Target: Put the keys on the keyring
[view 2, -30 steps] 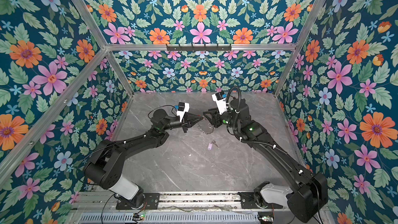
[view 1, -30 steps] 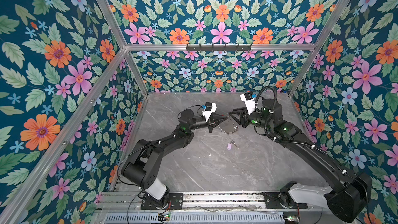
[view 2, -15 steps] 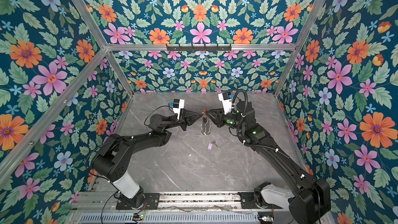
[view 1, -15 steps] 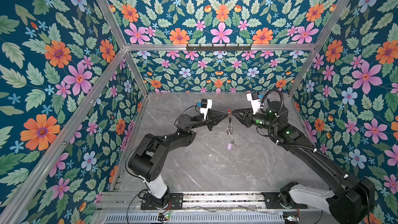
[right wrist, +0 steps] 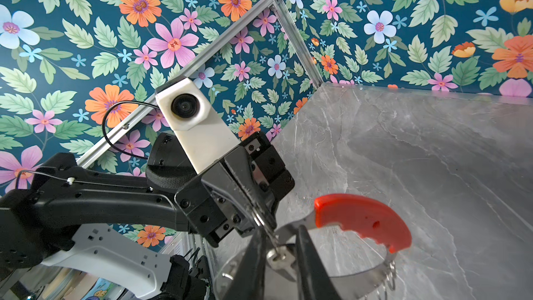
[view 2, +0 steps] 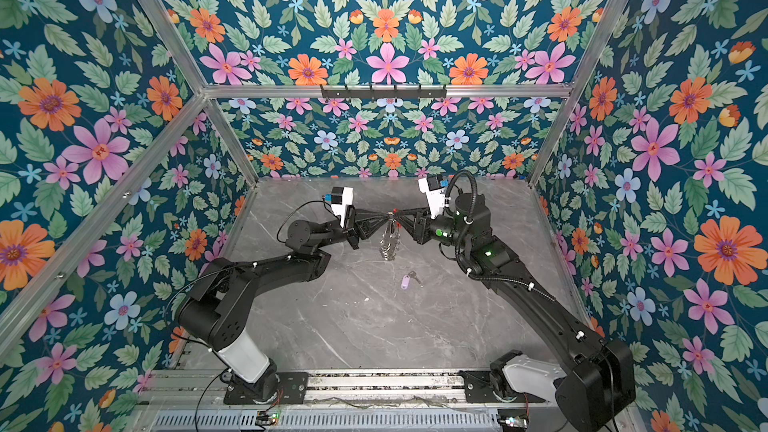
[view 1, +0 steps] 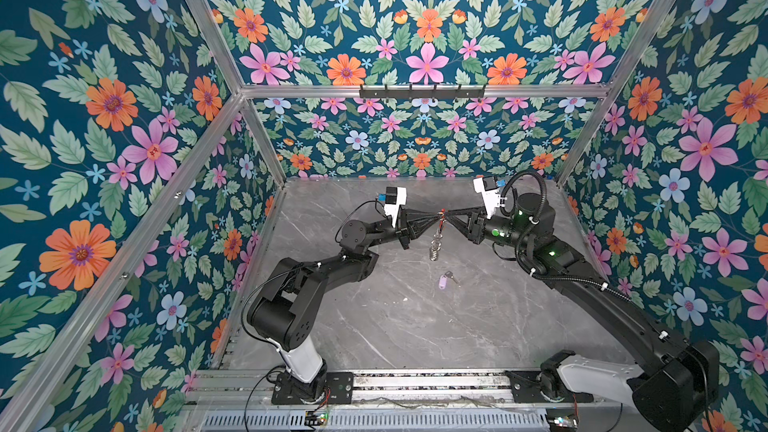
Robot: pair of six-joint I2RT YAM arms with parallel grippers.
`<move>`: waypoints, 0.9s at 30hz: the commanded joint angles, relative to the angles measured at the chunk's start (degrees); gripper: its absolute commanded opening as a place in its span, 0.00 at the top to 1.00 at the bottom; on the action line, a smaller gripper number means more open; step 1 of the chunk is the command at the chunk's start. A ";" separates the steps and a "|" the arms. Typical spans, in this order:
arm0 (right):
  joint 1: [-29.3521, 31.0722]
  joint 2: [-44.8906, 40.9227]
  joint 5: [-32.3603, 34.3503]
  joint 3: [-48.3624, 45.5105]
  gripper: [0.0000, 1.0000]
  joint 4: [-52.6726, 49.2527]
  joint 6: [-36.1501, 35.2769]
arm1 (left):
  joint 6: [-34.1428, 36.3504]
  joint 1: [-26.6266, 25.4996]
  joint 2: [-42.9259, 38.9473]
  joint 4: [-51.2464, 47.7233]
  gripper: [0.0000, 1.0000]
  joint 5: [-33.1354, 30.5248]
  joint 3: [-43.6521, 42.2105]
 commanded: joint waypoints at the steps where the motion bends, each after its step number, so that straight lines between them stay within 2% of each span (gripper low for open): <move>1: 0.02 -0.05 -0.91 0.33 0.84 2.58 0.39 | -0.23 0.05 0.00 2.39 1.00 -0.71 0.54; 10: 0.02 0.66 -1.26 0.63 1.00 3.36 0.74 | -1.10 0.05 0.41 3.17 1.00 -1.27 0.98; 27: 0.02 1.48 -1.29 -1.77 1.00 3.49 2.34 | -4.95 -0.13 1.87 8.19 1.00 -5.74 1.59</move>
